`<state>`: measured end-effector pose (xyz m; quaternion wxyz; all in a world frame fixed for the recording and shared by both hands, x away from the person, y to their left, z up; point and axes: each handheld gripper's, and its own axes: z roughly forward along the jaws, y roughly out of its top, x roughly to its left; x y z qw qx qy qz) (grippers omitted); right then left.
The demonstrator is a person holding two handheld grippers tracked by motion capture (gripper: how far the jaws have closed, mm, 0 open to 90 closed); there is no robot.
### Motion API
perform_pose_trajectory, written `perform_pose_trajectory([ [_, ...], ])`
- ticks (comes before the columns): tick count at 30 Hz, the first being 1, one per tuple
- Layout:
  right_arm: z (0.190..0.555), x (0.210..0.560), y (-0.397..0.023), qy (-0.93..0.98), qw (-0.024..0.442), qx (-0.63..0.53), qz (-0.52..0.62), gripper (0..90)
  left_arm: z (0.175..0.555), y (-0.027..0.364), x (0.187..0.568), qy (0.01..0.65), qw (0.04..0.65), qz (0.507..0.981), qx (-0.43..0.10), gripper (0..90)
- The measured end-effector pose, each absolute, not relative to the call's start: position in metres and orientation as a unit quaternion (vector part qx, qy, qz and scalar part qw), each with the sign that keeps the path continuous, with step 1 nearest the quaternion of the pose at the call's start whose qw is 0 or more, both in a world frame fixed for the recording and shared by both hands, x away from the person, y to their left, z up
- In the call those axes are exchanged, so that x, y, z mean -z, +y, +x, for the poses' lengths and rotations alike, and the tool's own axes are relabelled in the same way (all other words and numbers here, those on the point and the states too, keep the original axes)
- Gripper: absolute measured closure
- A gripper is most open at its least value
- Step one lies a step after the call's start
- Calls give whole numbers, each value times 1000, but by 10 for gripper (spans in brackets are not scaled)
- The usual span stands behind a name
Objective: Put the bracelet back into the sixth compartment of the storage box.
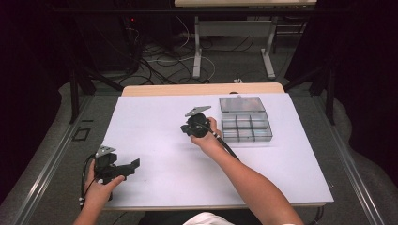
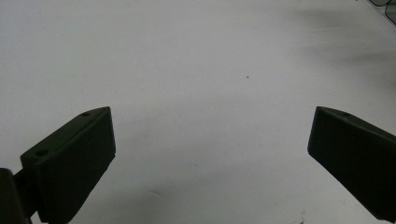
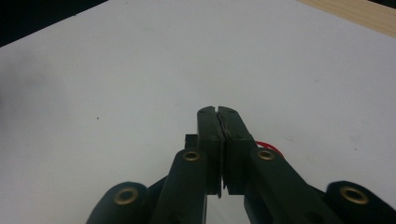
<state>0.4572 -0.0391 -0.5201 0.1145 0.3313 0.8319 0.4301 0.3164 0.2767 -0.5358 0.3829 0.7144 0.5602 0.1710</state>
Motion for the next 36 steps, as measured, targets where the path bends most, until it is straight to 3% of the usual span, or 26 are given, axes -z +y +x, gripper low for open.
perform_pose_trajectory([
  [36, 467, 501, -130, 792, 144, -441, 396, 888, 316, 276, 536, 561, 377, 717, -169, 11],
])
